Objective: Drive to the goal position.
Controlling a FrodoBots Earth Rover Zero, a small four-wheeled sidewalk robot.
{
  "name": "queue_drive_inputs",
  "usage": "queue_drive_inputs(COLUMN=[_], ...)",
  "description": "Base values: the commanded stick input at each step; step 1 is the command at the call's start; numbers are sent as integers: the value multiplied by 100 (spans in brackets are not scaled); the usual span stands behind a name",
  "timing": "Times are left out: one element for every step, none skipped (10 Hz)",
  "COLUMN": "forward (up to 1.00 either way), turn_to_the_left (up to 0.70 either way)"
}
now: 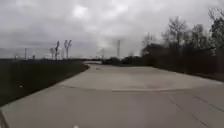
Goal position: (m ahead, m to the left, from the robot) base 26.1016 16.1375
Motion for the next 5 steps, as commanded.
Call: queue_drive_inputs(forward=[100,100,100,100,100], turn_to_the_left=[0,0,0,0,0])
